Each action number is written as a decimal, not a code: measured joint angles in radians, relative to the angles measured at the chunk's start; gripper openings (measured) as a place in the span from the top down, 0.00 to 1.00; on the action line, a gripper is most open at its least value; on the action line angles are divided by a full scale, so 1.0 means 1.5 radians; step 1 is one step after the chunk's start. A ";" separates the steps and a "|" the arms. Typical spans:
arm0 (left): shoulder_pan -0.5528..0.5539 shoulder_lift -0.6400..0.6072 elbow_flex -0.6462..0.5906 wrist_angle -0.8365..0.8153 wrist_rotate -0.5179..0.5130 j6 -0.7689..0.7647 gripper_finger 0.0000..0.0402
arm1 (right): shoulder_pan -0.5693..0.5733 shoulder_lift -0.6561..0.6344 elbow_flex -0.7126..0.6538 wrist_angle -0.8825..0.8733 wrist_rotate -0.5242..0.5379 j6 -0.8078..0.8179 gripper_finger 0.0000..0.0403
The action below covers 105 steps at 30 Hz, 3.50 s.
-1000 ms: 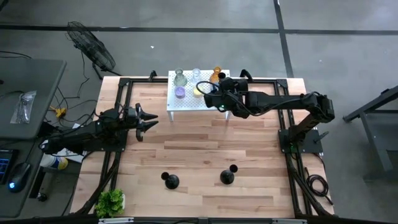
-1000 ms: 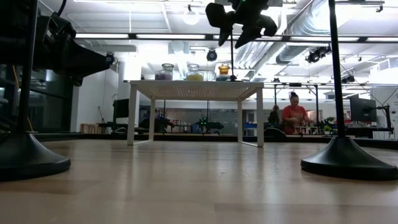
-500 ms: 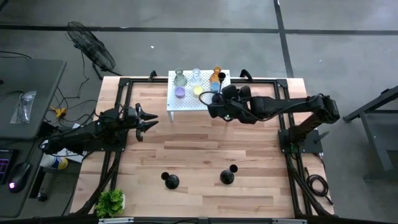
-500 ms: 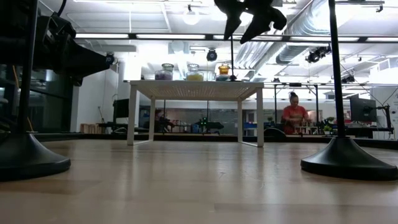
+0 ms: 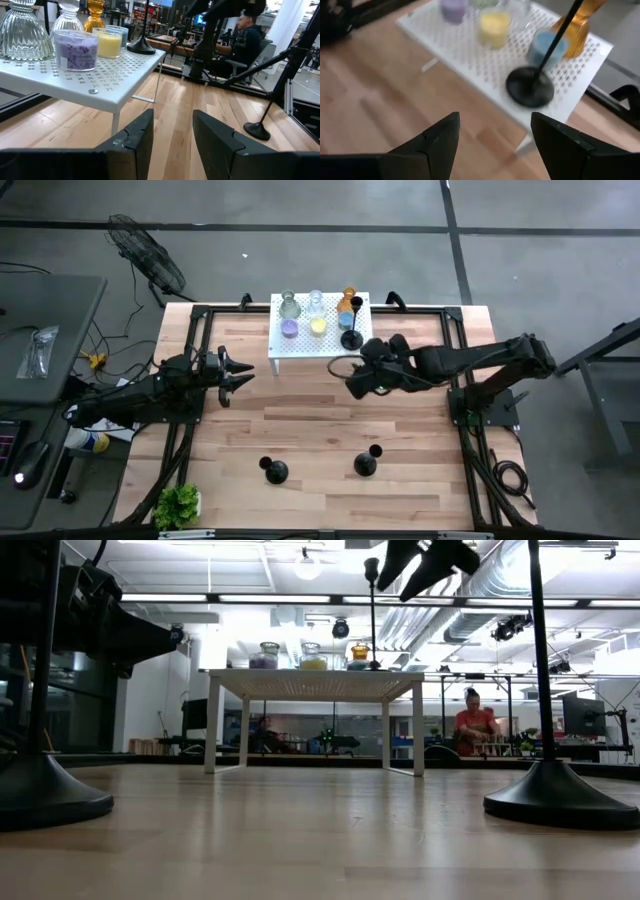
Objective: Pick & Place candle stick holders
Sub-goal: Put the right black candle holder on the shelf aligned with the other black candle holder
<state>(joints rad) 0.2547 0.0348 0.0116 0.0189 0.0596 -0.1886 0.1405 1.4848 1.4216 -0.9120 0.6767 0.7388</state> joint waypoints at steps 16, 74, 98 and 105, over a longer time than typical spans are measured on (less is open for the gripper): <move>0.000 0.000 0.000 0.000 0.000 0.000 0.67 | 0.159 -0.144 -0.168 -0.030 -0.108 0.118 0.41; 0.000 0.000 0.000 0.000 0.000 0.000 0.67 | 0.389 0.017 -0.513 0.846 -0.006 -0.115 0.56; 0.000 0.000 0.000 0.000 0.000 0.000 0.67 | 0.401 0.017 -0.512 0.876 0.056 -0.149 0.79; 0.000 0.000 0.000 0.000 0.000 0.000 0.67 | 0.403 0.017 -0.512 0.876 0.066 -0.157 0.88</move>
<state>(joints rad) 0.2550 0.0349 0.0116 0.0189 0.0593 -0.1884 0.7446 1.5101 0.6533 0.4016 0.7758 0.5036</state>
